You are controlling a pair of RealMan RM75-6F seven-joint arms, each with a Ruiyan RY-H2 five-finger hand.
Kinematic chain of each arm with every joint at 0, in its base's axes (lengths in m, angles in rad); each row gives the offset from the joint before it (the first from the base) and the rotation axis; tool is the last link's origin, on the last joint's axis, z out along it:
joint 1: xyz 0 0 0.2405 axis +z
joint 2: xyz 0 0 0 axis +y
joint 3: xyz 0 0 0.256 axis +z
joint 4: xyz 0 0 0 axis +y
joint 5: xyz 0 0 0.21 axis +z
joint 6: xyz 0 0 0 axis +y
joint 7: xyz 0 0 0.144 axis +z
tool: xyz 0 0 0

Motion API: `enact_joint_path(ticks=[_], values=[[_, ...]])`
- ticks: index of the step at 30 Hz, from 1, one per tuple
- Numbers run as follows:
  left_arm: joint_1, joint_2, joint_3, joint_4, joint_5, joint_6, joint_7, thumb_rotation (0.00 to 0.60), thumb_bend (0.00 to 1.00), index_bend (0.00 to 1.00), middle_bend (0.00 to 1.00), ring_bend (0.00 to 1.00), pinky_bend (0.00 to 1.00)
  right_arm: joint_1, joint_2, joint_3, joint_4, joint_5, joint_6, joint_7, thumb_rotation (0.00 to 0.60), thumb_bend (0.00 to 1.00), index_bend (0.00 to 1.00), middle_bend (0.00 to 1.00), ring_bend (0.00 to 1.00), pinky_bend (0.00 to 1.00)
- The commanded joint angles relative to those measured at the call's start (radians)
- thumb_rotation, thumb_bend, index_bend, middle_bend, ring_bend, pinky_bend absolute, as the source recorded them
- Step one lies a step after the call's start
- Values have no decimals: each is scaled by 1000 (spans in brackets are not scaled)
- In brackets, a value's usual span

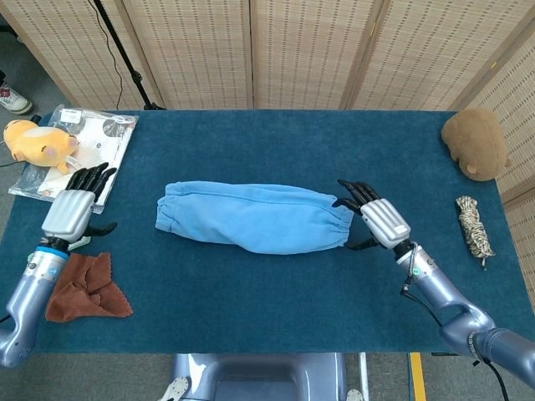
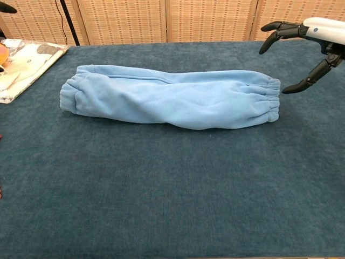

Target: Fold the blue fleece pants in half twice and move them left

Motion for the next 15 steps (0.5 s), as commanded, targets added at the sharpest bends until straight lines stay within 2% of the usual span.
enact_joint_path(ticks=[1,10,15], values=[[61,57,11,-79,-23,65,-1,600,183,0,0,0,0,4,-6,-24,16,-38,30,-26,600,0,309,39,0,64],[154,133,29,-212,-43,171,48,600,183,0,0,0,0,64,-72,-64,77,-70,-56,-161,600,0,310,45,0,76],[174,145,42,-239,-27,190,74,600,173,0,0,0,0,88,-108,-66,125,-64,-88,-229,600,0,290,32,0,76]])
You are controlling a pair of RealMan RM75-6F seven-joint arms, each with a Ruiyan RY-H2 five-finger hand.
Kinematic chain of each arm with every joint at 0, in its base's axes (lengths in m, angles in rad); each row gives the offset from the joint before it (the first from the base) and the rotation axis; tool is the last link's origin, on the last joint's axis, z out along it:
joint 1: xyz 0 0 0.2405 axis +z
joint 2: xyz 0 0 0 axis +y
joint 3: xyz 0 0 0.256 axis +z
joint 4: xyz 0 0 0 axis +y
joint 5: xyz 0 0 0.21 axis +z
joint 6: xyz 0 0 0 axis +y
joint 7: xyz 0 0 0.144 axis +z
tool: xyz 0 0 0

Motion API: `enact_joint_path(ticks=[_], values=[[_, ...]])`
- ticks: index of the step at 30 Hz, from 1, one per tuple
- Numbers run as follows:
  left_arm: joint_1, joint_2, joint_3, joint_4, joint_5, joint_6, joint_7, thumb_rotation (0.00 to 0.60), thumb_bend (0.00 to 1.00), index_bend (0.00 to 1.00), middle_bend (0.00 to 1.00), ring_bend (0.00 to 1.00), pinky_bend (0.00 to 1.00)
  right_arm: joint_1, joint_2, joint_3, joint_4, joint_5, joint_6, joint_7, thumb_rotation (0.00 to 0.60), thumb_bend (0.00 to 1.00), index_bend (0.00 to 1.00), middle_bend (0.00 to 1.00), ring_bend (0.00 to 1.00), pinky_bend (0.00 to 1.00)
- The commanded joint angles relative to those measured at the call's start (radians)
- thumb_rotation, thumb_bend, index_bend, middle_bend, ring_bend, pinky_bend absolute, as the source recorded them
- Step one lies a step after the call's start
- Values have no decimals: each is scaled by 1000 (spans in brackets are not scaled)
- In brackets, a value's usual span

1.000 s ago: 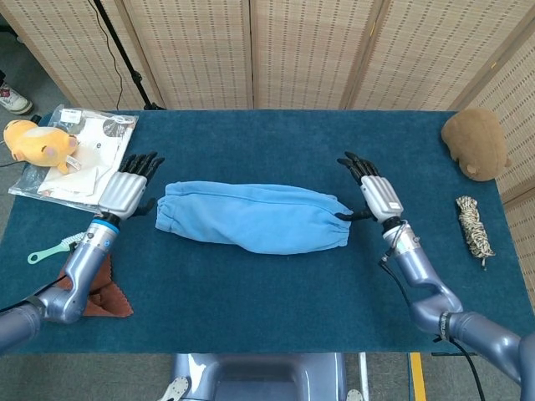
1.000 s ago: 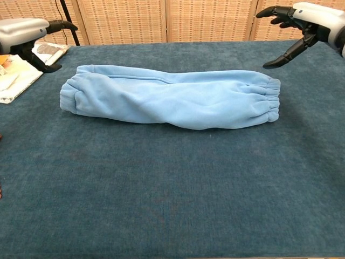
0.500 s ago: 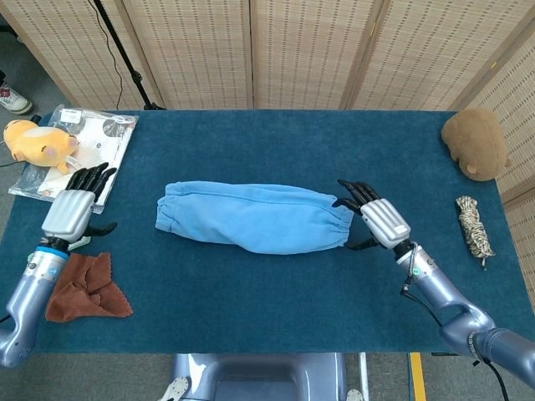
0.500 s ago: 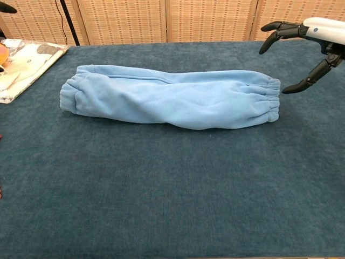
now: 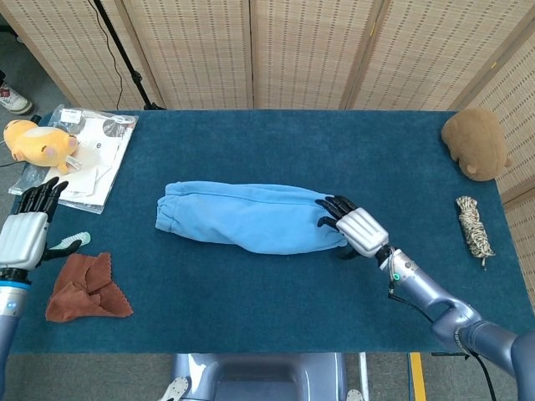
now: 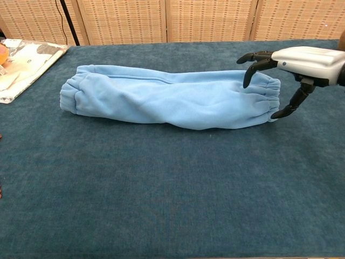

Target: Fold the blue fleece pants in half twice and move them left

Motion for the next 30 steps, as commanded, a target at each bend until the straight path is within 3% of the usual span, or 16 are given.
enact_joint_path(ticks=[1,6,9,16,24,26,30], values=[[11,10,11,-12,12,4,9,600,173,0,0,0,0,21,-29,-2,36,11,-30,-35,600,0,280,24,0,76],[17,16,15,-12,20,-6,-2,600,174,0,0,0,0,29,-43,3,66,30,-41,-44,600,0,163,0,0,64],[15,17,13,-7,22,-18,-10,600,177,0,0,0,0,35,-48,-6,89,32,-55,-55,600,0,145,0,0,60],[14,17,8,-3,21,-28,-17,600,179,0,0,0,0,35,-67,-28,141,27,-57,-77,600,0,158,0,0,58],[19,20,2,0,20,-34,-33,600,176,0,0,0,0,37,-152,-42,289,21,-28,-35,600,2,262,18,0,94],[21,21,0,1,21,-34,-38,600,176,0,0,0,0,39,-172,-45,326,21,-23,-10,600,39,290,41,0,118],[21,19,-3,5,20,-38,-45,600,174,0,0,0,0,40,-204,-47,385,20,3,45,600,240,365,117,22,207]])
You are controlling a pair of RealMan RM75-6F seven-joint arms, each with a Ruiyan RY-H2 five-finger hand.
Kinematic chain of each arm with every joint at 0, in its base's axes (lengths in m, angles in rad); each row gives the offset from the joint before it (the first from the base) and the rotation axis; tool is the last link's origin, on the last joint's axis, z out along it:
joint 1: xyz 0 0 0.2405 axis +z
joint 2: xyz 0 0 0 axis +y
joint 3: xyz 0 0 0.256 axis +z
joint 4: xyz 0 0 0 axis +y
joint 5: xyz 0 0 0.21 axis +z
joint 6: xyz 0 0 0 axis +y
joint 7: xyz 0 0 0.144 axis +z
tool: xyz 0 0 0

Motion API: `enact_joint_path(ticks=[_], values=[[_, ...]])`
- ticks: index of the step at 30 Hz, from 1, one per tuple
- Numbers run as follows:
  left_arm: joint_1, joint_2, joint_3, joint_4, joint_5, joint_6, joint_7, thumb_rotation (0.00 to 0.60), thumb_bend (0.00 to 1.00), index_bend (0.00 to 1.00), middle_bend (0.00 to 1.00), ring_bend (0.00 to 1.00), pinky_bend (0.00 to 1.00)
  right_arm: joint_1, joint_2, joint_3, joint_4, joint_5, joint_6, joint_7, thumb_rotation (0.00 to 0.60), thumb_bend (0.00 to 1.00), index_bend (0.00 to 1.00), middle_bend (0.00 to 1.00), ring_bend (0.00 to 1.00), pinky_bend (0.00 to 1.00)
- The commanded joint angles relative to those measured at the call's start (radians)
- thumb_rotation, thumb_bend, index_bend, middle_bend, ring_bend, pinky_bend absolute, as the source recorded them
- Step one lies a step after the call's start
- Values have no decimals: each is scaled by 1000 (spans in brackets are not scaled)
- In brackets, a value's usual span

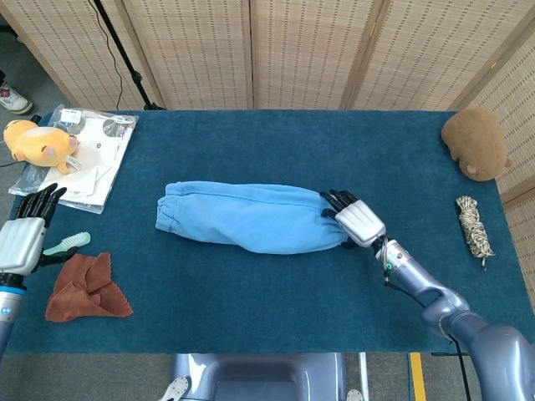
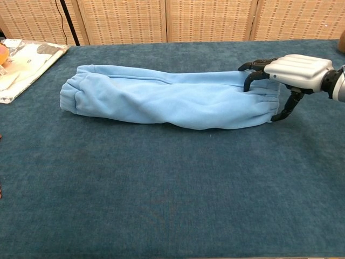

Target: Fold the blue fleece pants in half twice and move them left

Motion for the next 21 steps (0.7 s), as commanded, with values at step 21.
enact_joint_path(ticks=[21], values=[[0,-3,-5,5,-2,-24,-11,600,172,0,0,0,0,-8,-153,18,223,39,118,264,600,663,641,383,328,441]])
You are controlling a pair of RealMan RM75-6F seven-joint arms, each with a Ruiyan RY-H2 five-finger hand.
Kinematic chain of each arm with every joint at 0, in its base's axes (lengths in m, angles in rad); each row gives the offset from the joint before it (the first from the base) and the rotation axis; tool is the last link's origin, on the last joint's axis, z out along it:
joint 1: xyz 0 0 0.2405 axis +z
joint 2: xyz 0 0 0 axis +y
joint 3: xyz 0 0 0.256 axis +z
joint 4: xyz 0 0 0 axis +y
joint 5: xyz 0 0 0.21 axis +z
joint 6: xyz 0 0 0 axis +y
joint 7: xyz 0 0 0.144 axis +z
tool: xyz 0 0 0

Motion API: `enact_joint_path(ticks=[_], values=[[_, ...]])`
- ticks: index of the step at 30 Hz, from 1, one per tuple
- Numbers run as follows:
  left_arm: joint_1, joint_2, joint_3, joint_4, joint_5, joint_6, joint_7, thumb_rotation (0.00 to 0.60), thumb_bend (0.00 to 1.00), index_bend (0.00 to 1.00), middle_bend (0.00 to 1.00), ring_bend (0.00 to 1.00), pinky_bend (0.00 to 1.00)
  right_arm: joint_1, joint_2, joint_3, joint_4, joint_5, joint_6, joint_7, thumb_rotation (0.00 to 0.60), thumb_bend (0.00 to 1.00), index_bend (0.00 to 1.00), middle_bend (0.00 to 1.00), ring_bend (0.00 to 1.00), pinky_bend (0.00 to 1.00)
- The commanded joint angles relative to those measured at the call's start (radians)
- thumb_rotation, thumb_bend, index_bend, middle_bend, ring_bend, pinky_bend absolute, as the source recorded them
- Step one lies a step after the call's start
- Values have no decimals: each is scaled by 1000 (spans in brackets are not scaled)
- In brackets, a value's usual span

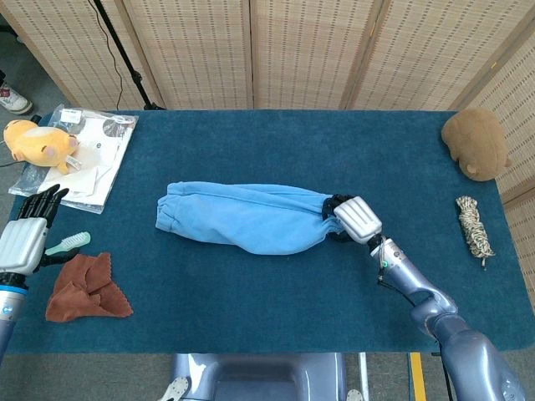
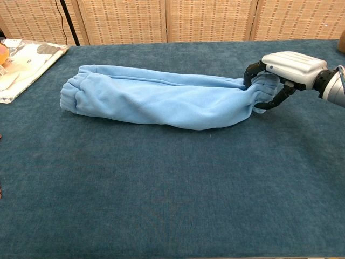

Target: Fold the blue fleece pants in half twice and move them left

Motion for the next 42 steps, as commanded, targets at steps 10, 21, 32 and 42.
enact_joint_path(ticks=[10,21,32,42], values=[[2,3,3,0,8,-7,-10,600,173,0,0,0,0,51,41,49,-143,27,35,31,600,670,649,389,335,448],[1,14,4,10,16,-27,-45,600,173,0,0,0,0,172,59,178,-350,138,-117,-79,600,682,655,396,341,466],[-2,31,1,24,23,-52,-101,600,171,0,0,0,0,245,49,304,-500,271,-211,-216,600,693,663,404,344,467],[-1,45,-2,35,24,-64,-146,600,178,0,0,0,0,356,-61,366,-447,323,-282,-291,600,696,664,404,344,467]])
